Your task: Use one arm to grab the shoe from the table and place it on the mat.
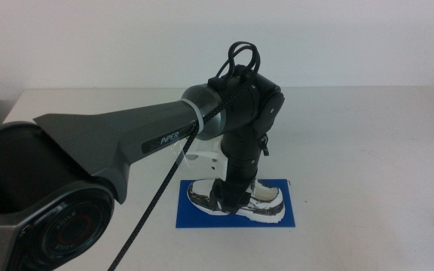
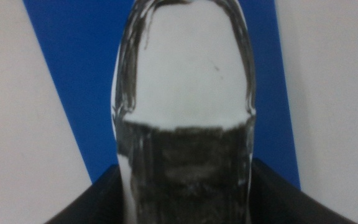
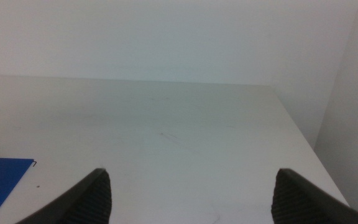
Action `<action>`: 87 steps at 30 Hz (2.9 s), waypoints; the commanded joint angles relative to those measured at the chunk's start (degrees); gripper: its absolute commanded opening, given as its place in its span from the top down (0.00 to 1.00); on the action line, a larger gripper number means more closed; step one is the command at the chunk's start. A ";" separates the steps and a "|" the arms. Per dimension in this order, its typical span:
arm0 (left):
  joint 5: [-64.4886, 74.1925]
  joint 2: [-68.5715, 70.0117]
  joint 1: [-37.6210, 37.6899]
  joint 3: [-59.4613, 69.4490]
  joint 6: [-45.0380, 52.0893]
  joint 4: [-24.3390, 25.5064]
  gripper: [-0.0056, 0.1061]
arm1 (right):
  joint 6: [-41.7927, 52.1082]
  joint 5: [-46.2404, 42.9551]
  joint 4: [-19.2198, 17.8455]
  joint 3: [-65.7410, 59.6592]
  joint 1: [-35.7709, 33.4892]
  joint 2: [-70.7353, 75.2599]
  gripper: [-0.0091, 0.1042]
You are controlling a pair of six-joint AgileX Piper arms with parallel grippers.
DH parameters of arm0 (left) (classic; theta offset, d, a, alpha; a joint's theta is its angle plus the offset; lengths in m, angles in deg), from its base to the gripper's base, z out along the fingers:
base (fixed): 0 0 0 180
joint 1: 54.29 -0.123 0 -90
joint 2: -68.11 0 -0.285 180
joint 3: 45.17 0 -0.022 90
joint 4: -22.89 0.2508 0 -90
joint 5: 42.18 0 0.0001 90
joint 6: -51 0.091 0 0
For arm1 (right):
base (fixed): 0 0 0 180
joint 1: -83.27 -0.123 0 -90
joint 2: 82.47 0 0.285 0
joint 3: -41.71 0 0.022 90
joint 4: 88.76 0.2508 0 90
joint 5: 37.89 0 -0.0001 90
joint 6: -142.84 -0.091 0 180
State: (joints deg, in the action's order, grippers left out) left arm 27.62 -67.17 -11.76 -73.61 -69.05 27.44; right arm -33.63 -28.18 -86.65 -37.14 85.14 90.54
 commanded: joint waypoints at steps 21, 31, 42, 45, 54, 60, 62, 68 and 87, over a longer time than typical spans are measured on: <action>5.83 8.34 0.17 -1.46 -1.35 1.99 0.15 | 0.72 -4.56 -0.49 0.54 -0.18 1.16 0.33; 5.73 14.08 0.17 -1.46 -1.35 3.92 0.15 | 0.72 -4.56 -0.49 0.54 -0.18 1.16 0.33; 5.67 26.75 0.23 -1.46 4.57 16.87 0.15 | 0.72 -4.56 -0.49 0.54 -0.18 1.16 0.33; 5.67 29.93 0.23 -1.46 18.04 22.91 0.15 | 0.72 -4.56 -0.49 0.54 -0.18 1.16 0.33; 5.67 38.91 0.23 -1.46 54.55 37.19 0.15 | 0.72 -4.56 -0.49 0.54 -0.18 1.16 0.33; 5.67 45.73 0.23 -1.38 72.61 39.23 0.15 | 0.72 -4.56 -0.49 0.54 -0.18 1.16 0.33; 5.67 47.61 -0.52 -1.16 72.74 39.75 0.15 | 0.72 -4.56 -0.49 0.54 -0.18 1.16 0.33; 4.51 54.47 -11.30 1.08 80.08 31.28 0.15 | 0.72 -4.56 -0.49 0.54 -0.18 1.16 0.33; -45.78 97.92 -45.62 66.02 113.24 -3.60 0.15 | 0.72 -4.56 -0.49 0.54 -0.18 1.16 0.33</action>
State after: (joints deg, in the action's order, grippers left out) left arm -9.15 28.23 -56.87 -9.62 39.85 27.23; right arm -33.63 -28.18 -86.65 -37.14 85.14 90.54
